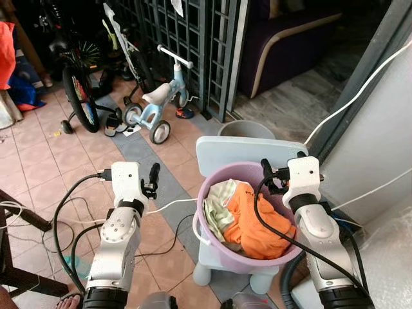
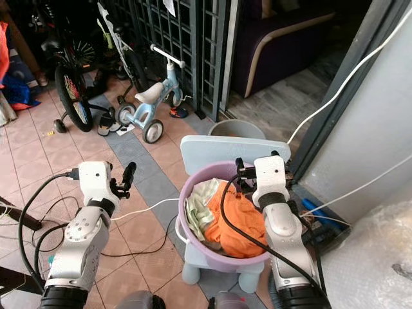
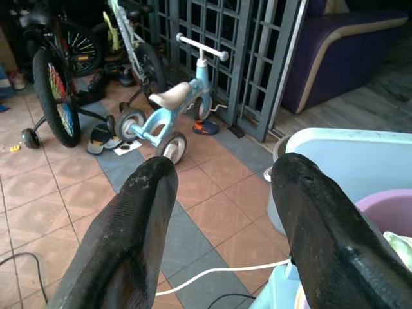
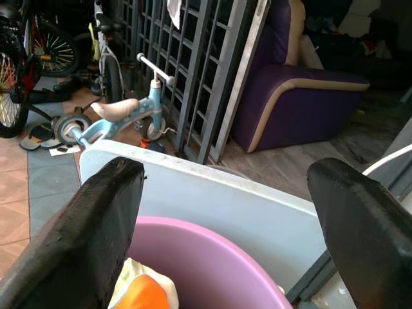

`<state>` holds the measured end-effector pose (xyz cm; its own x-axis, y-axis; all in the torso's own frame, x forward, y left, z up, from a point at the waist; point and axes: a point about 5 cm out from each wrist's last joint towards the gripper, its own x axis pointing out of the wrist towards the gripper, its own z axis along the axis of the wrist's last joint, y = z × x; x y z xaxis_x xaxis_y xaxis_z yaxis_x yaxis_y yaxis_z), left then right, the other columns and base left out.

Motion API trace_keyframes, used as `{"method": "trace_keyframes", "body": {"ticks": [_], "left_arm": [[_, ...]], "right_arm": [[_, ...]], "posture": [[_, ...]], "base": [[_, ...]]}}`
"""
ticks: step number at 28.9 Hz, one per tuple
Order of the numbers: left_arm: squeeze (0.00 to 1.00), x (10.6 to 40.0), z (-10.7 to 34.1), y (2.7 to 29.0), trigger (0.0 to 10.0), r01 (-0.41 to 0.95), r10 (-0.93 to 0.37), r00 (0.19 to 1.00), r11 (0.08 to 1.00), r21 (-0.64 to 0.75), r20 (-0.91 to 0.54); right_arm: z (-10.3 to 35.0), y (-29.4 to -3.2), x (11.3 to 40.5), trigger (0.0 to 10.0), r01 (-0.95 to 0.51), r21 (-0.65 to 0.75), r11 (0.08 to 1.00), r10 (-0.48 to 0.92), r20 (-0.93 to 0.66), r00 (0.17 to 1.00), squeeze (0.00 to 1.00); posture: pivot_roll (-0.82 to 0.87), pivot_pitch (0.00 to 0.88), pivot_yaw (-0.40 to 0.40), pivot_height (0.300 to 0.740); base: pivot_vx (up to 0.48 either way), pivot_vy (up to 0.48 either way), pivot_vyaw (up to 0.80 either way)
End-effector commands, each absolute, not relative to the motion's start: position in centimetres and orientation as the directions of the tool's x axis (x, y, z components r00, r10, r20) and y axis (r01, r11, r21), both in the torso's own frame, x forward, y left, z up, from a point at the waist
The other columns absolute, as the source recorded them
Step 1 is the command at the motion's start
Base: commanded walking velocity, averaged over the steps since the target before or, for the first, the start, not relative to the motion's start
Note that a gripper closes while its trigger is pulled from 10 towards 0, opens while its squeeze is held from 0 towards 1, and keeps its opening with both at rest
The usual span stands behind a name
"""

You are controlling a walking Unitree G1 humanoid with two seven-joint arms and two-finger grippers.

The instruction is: Clothes washing

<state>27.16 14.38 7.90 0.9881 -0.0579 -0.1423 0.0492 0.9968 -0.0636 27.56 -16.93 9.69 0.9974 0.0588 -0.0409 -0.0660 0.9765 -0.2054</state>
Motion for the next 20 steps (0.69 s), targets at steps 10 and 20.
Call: {"method": "trace_keyframes", "body": {"ticks": [10, 20], "left_arm": [[0.0, 27.13, 7.76, 14.38, 10.0, 0.048, -0.057, 0.986, 0.997, -0.056, -0.155], [0.0, 27.13, 7.76, 14.38, 10.0, 0.048, -0.057, 0.986, 0.997, -0.056, -0.155]], "right_arm": [[9.91, -17.14, 27.72, 10.0, -0.053, -0.204, 0.977, 0.046, -0.037, 0.998, 0.0], [9.91, -17.14, 27.72, 10.0, -0.053, -0.204, 0.977, 0.046, -0.037, 0.998, 0.0]], "posture": [[-0.05, 0.005, 0.018, 0.74], [-0.05, 0.005, 0.018, 0.74]], "base": [[0.0, 0.0, 0.0], [0.0, 0.0, 0.0]]}}
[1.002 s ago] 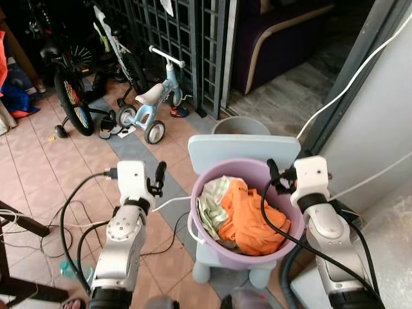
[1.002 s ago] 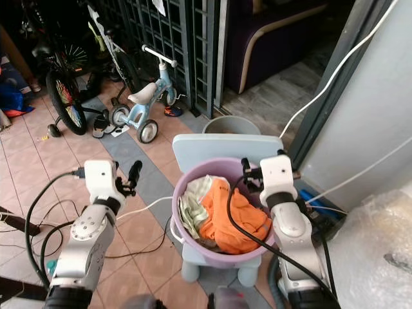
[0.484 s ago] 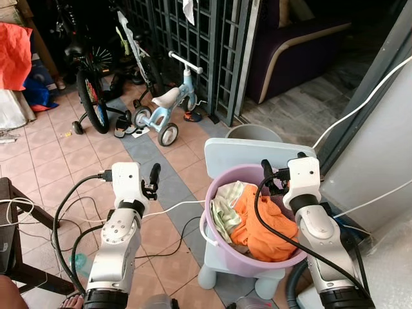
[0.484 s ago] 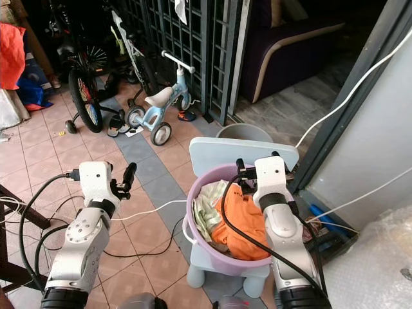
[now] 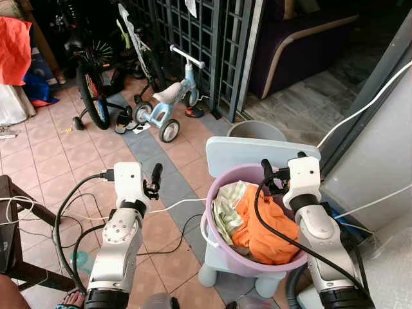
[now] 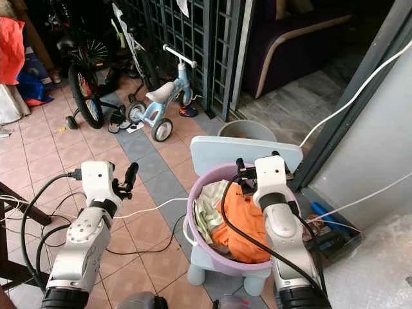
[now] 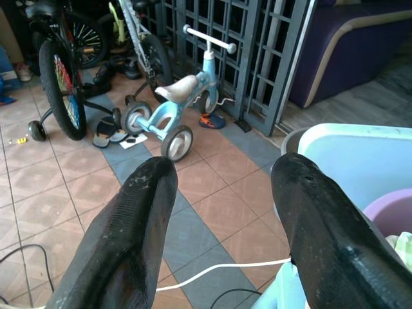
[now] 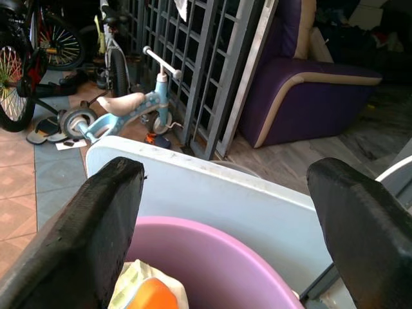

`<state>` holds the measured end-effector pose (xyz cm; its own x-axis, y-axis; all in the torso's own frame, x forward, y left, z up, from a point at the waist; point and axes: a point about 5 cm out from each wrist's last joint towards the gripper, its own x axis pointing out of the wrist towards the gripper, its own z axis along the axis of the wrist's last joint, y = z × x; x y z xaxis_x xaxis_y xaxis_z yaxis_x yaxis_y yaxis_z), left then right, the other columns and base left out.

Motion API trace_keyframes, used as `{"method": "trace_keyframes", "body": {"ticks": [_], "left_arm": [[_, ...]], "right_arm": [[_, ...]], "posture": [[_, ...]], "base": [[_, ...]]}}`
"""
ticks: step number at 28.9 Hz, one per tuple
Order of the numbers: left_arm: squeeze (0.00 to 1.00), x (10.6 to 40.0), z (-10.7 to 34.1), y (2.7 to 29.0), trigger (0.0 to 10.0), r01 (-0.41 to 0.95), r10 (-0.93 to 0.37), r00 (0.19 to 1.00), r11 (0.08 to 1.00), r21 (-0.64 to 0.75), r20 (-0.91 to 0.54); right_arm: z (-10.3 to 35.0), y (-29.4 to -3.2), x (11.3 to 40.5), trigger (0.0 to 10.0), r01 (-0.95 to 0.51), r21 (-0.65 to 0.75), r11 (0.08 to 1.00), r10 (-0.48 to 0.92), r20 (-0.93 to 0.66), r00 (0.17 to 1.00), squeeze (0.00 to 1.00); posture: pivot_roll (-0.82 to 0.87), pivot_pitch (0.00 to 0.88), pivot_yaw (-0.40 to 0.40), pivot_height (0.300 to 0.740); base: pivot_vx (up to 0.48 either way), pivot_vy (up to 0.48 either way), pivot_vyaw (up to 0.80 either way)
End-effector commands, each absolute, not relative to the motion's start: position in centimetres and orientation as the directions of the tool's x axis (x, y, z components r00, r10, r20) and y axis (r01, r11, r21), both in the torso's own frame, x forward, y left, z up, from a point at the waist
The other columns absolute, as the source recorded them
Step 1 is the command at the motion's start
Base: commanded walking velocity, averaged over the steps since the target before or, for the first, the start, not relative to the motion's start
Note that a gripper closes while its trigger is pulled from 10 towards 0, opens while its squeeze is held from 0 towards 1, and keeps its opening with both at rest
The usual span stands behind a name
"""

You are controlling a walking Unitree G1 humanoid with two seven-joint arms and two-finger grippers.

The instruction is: Clothes washing

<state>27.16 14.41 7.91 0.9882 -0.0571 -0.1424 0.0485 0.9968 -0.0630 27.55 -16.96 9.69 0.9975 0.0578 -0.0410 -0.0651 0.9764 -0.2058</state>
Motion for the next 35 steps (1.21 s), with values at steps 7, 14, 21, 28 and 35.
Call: {"method": "trace_keyframes", "body": {"ticks": [7, 14, 21, 28, 35], "left_arm": [[0.0, 27.13, 7.76, 14.38, 10.0, 0.048, -0.057, 0.986, 0.997, -0.056, -0.155], [0.0, 27.13, 7.76, 14.38, 10.0, 0.048, -0.057, 0.986, 0.997, -0.056, -0.155], [0.0, 27.13, 7.76, 14.38, 10.0, 0.048, -0.057, 0.986, 0.997, -0.056, -0.155], [0.0, 27.13, 7.76, 14.38, 10.0, 0.048, -0.057, 0.986, 0.997, -0.056, -0.155], [0.0, 27.42, 8.17, 14.17, 10.0, 0.056, -0.06, 0.988, 0.998, -0.036, -0.142]], "right_arm": [[9.91, -17.14, 27.72, 10.0, -0.053, -0.204, 0.977, 0.046, -0.037, 0.998, 0.0], [9.91, -17.14, 27.72, 10.0, -0.053, -0.204, 0.977, 0.046, -0.037, 0.998, 0.0], [9.91, -17.14, 27.72, 10.0, -0.053, -0.204, 0.977, 0.046, -0.037, 0.998, 0.0], [9.91, -17.14, 27.72, 10.0, -0.053, -0.204, 0.977, 0.046, -0.037, 0.998, 0.0], [9.53, -16.7, 27.97, 10.0, -0.054, -0.152, 0.987, 0.044, -0.069, 0.997, 0.0]], "posture": [[-0.05, 0.005, 0.018, 0.74], [-0.05, 0.005, 0.018, 0.74], [-0.05, 0.005, 0.018, 0.74], [-0.05, 0.005, 0.018, 0.74], [-0.06, 0.103, 0.021, 0.74]], "base": [[0.0, 0.0, 0.0], [0.0, 0.0, 0.0], [0.0, 0.0, 0.0], [0.0, 0.0, 0.0], [0.0, 0.0, -0.07]]}}
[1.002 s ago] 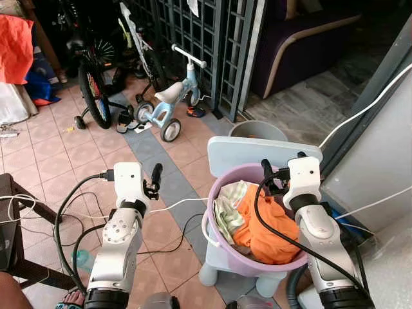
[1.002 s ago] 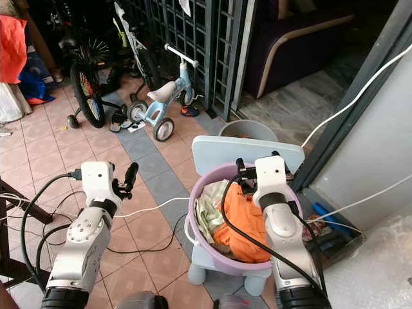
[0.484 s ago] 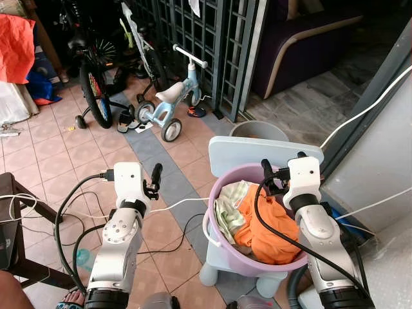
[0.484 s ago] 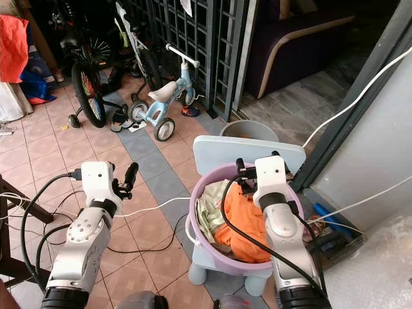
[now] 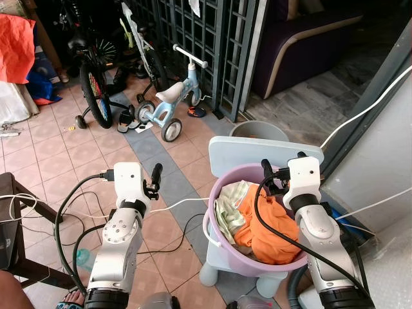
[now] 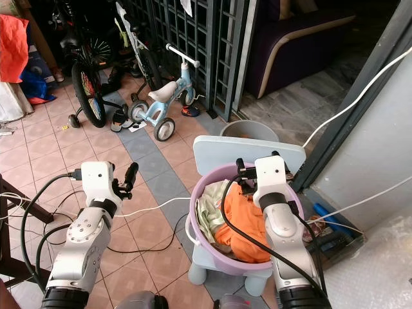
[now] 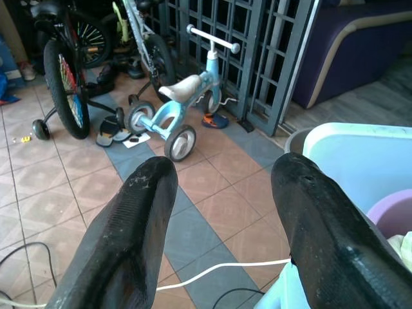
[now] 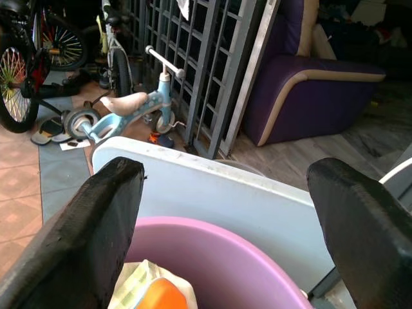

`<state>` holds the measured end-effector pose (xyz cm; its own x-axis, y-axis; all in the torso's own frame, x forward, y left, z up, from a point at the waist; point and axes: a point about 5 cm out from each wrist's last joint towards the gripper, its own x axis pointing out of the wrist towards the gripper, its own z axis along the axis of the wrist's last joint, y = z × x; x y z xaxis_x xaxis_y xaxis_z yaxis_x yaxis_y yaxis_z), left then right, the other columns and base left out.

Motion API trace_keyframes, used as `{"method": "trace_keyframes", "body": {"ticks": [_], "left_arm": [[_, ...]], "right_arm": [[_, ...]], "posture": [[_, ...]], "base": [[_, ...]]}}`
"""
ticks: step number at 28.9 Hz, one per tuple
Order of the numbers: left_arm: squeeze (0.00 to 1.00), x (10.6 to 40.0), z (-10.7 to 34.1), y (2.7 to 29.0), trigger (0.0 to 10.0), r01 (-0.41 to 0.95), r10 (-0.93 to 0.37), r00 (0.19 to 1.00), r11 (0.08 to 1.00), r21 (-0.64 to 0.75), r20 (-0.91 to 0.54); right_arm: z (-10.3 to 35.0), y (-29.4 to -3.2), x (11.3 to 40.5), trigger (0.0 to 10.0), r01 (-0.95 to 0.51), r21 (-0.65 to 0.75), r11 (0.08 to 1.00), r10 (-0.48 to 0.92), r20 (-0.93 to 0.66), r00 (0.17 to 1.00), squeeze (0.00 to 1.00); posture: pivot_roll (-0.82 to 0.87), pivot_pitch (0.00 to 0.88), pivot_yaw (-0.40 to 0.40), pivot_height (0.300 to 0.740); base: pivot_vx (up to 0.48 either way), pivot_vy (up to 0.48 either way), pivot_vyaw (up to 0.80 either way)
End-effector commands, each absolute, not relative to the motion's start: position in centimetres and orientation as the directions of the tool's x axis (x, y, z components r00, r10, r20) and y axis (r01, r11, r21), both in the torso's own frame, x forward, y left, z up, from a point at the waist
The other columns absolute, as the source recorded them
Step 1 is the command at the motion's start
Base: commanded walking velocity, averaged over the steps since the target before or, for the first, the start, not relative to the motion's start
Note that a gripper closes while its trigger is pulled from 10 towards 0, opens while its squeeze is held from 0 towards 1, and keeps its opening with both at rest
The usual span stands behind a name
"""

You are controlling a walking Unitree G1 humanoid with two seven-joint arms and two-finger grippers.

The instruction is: Clothes washing

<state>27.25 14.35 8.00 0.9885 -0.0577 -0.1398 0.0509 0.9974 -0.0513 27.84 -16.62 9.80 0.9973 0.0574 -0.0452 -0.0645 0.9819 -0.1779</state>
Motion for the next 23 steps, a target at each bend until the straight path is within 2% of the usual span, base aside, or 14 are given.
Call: {"method": "trace_keyframes", "body": {"ticks": [1, 10, 13, 17, 23], "left_arm": [[0.0, 27.6, 8.5, 14.1, 10.0, 0.06, -0.062, 0.989, 0.998, -0.021, -0.131], [0.0, 27.6, 8.2, 13.8, 10.0, 0.079, -0.076, 0.982, 0.997, 0.009, -0.172], [0.0, 27.6, 8.2, 13.8, 10.0, 0.08, -0.076, 0.981, 0.997, 0.011, -0.179], [0.0, 27.3, 7.5, 13.9, 10.0, 0.08, -0.068, 0.967, 0.996, 0.037, -0.244], [0.0, 25.7, 6.6, 14.6, 10.0, 0.093, -0.066, 0.944, 0.993, 0.07, -0.322]], "right_arm": [[9.3, -16.4, 28.1, 10.0, -0.058, -0.132, 0.99, 0.047, -0.09, 0.995, 0.0], [7.5, -16.9, 28.1, 10.0, -0.026, -0.185, 0.982, -0.015, -0.218, 0.976, 0.0], [7.4, -16.8, 28.0, 10.0, -0.032, -0.141, 0.989, -0.001, -0.227, 0.974, 0.0], [5.6, -16.5, 27.6, 10.0, -0.135, -0.149, 0.98, 0.07, -0.374, 0.925, 0.0], [4.0, -15.7, 28.1, 10.0, -0.277, -0.156, 0.948, 0.167, -0.498, 0.851, 0.0]], "posture": [[-0.06, 0.103, 0.021, 0.74], [-0.06, 0.111, 0.023, 0.74], [-0.06, 0.112, 0.023, 0.74], [-0.05, 0.116, 0.024, 0.74], [0.01, 0.126, 0.022, 0.74]], "base": [[0.0, 0.0, -0.46], [0.0, 0.0, -0.65], [0.0, 0.0, -0.76], [0.0, 0.0, 0.0], [0.0, 0.0, 0.0]]}}
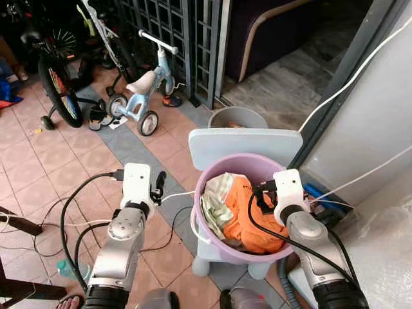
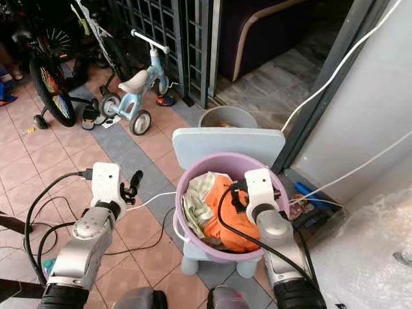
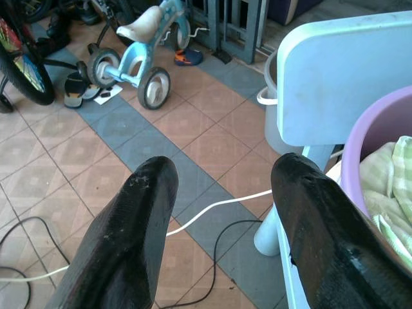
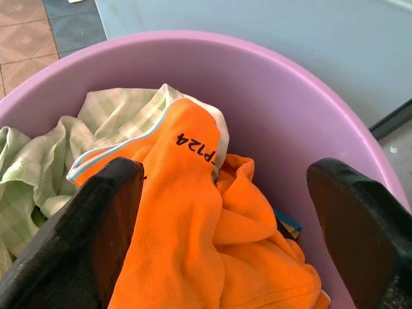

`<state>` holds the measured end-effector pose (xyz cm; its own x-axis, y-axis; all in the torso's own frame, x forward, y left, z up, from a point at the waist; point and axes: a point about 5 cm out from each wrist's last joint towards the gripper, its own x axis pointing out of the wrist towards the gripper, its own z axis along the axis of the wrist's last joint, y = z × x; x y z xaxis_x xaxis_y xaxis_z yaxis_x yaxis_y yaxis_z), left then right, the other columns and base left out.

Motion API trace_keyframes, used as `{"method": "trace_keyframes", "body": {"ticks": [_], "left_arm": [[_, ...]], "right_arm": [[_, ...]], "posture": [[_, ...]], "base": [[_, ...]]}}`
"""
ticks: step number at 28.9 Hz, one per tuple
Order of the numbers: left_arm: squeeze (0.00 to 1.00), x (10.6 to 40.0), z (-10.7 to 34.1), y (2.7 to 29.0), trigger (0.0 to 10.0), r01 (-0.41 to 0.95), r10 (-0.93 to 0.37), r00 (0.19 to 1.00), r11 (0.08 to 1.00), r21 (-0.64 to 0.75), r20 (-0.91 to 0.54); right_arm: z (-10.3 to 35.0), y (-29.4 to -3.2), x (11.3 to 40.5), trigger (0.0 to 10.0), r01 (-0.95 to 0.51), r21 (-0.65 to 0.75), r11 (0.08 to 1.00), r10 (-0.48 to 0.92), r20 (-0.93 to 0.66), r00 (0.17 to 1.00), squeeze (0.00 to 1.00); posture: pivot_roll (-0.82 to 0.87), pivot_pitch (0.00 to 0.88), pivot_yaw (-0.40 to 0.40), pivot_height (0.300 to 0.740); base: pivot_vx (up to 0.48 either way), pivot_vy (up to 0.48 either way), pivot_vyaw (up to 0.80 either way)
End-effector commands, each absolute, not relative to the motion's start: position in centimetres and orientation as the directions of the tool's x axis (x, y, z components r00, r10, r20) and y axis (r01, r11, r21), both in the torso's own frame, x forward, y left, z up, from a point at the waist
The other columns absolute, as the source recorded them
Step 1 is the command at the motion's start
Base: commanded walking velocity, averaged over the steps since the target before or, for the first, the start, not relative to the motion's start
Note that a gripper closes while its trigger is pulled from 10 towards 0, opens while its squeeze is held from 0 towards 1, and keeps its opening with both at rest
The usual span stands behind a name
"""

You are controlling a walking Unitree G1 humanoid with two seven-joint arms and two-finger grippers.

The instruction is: Clothes washing

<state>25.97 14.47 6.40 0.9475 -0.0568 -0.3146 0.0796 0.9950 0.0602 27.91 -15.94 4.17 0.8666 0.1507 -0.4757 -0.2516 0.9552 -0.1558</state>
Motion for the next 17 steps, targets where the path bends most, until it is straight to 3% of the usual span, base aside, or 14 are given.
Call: {"method": "trace_keyframes", "body": {"ticks": [1, 8, 16, 17], "left_arm": [[0.0, 25.5, 6.5, 14.7, 10.0, 0.095, -0.065, 0.941, 0.993, 0.074, -0.331], [0.0, 24.2, 6.6, 15.5, 10.0, 0.069, -0.037, 0.933, 0.995, 0.077, -0.358], [0.0, 23.9, 6.7, 15.3, 10.0, 0.085, -0.049, 0.925, 0.993, 0.079, -0.376], [0.0, 23.9, 6.7, 15.3, 10.0, 0.089, -0.052, 0.924, 0.993, 0.08, -0.38]], "right_arm": [[3.8, -15.7, 28.3, 10.0, -0.288, -0.16, 0.944, 0.17, -0.511, 0.843, 0.0], [2.8, -15.4, 29.2, 10.0, -0.305, -0.143, 0.942, 0.163, -0.599, 0.784, 0.0], [1.2, -15.2, 28.2, 10.0, -0.352, -0.18, 0.918, 0.145, -0.676, 0.722, 0.0], [1.2, -15.1, 28.1, 8.3, -0.346, -0.163, 0.924, 0.149, -0.68, 0.717, 0.0]], "posture": [[0.02, 0.131, 0.02, 0.74], [0.05, 0.165, -0.002, 0.74], [0.04, 0.173, -0.005, 0.74], [0.04, 0.172, -0.002, 0.74]], "base": [[0.0, 0.0, 0.0], [0.0, 0.0, 0.0], [0.0, 0.0, 0.0], [0.0, 0.0, 0.0]]}}
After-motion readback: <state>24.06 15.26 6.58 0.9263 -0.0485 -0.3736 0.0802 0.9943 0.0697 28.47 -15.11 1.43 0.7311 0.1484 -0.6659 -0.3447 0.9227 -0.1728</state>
